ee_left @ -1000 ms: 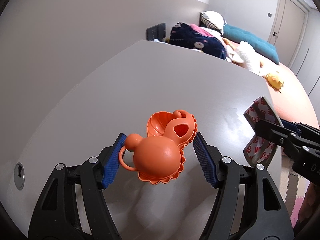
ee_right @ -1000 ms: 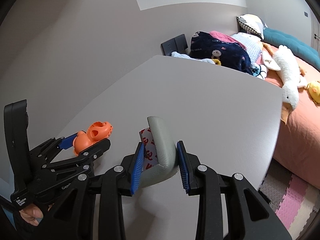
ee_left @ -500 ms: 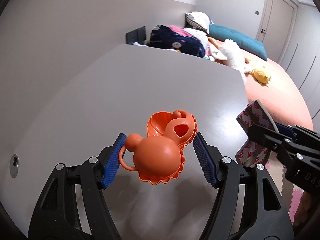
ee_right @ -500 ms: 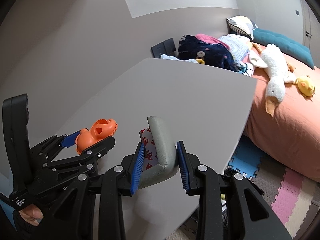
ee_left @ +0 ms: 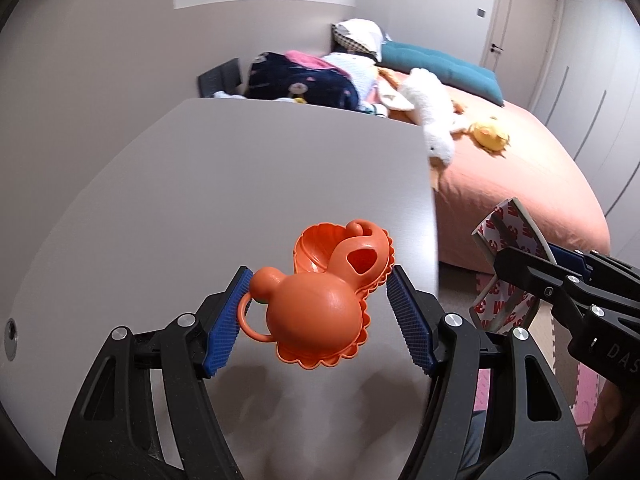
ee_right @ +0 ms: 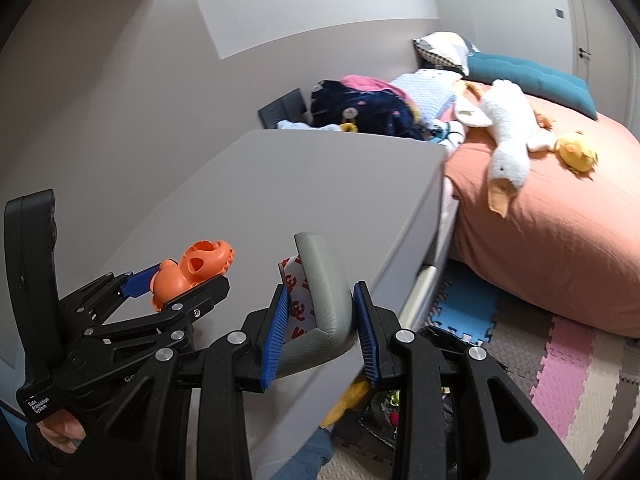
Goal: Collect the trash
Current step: 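Lift the grey box and orange watering can and carry them over the bin, then open both tools over the bin to drop the box and watering can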
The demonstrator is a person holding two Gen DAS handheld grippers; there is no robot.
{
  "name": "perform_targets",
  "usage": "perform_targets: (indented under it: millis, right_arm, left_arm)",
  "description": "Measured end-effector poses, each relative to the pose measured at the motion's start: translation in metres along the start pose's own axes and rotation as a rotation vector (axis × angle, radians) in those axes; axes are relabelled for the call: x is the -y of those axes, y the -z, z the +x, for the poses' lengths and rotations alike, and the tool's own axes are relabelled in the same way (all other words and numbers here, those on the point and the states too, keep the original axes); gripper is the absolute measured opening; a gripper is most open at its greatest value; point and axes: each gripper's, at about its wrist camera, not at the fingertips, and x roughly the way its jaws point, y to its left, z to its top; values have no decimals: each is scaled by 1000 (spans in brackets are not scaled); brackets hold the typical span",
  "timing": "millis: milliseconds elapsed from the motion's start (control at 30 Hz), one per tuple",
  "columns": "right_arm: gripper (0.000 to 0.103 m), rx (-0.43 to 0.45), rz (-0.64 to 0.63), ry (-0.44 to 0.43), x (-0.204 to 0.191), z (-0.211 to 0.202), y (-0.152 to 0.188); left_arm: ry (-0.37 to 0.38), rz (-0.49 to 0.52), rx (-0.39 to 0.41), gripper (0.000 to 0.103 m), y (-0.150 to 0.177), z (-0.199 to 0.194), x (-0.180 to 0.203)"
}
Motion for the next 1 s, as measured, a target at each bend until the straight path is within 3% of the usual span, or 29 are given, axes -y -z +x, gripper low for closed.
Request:
perform_targets:
  millis: [1000]
  right_arm:
    - [35, 58, 208, 198, 132, -68, 30]
  left_arm:
    - [188, 218, -51, 67, 9, 18, 150]
